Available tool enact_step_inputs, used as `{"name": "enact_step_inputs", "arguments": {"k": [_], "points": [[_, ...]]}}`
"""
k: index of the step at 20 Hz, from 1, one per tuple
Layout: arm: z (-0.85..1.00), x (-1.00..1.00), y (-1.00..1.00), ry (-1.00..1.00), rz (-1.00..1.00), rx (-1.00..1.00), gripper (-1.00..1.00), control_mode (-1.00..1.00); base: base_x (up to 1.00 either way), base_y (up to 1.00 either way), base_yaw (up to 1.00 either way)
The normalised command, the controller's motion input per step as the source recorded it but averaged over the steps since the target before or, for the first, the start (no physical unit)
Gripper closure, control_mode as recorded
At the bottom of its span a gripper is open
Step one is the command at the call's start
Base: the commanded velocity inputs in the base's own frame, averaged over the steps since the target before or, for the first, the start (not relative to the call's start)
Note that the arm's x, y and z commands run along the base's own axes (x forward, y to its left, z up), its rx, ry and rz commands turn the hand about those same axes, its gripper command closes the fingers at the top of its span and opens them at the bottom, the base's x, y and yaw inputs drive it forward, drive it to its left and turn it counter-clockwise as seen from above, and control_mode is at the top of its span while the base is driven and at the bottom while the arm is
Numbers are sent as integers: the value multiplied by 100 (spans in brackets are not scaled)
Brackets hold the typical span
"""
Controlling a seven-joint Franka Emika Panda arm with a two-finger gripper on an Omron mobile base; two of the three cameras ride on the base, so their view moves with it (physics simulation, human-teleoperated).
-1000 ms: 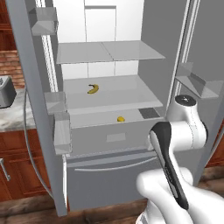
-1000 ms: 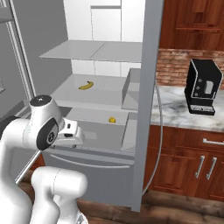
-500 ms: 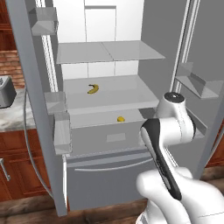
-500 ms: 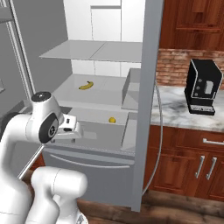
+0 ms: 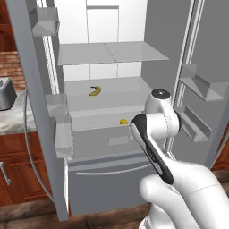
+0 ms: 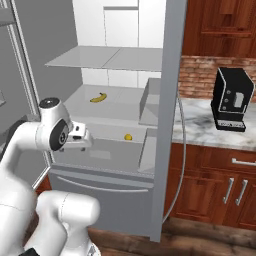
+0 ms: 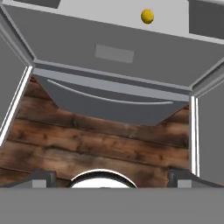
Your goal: Fully open the fridge drawer.
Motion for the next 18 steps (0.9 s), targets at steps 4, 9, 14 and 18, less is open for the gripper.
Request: {"name": "enact_step_inputs", "arguments": {"k": [4,9,14,18], "points": [[0,81,16,-1,0,7,-100,-100,0,0,0],[-7,74,14,-4,0,10,-100,-100,0,0,0],[-4,72,9,-6,-2,5,-100,-100,0,0,0],[-21,49,0,0,-6,0,-100,-100,0,0,0]]}}
